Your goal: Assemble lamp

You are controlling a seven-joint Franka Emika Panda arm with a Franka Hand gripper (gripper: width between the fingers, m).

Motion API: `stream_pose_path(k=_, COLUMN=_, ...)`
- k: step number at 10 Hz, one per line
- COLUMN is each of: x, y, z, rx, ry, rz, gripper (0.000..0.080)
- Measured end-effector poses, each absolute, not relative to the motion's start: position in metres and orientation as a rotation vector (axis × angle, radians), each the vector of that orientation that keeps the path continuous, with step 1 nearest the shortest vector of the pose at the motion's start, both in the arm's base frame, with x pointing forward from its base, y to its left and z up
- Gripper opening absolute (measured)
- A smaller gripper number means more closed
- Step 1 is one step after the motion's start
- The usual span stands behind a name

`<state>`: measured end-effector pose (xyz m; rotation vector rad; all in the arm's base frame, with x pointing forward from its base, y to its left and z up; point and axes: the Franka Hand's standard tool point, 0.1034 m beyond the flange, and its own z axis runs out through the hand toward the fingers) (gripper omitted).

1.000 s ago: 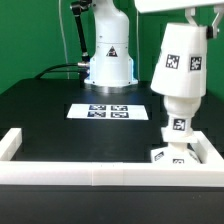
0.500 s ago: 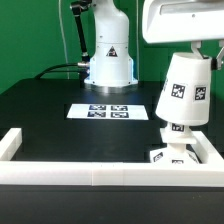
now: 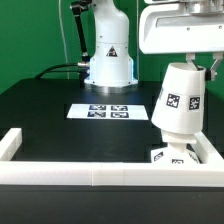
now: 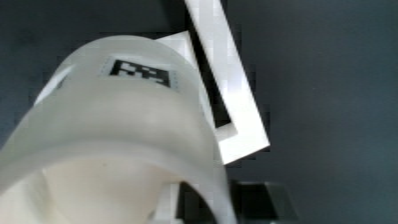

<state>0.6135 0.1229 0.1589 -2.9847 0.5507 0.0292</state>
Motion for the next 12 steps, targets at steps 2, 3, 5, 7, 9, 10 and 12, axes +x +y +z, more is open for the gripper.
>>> stream_pose_path(k=2, x=0.6126, y=0.1218, z=0.1577, rx=-2.987, ry=0.542, rz=0.030, gripper=0.0045)
stream_pose_path(k=3, x=0.6122, y=0.1192, z=0.1566, rx=-2.990, ry=0.533, rz=0.029, gripper=0.0045)
stream_pose_path(k=5, x=0.6124, y=0.1176, z=0.1566, rx=-2.990, ry=0.537, rz=0.029, gripper=0.0372)
stream_pose_path(k=7, x=0.6123, y=0.1173, z=0.1563, rx=-2.990, ry=0.537, rz=0.030, gripper=0.0509)
stream_pose_path(k=9, x=0.6109, y=0.1175, z=0.1563, rx=-2.991, ry=0.537, rz=0.042, gripper=0.0685)
stream_pose_path(k=10, x=0.6098, y=0.1182, z=0.1567, rx=-2.990, ry=0.552, rz=0.056, gripper=0.0685)
stream_pose_path(k=12, x=0.6101, y=0.1180, z=0.1565, rx=-2.990, ry=0.552, rz=0.054, gripper=0.0698)
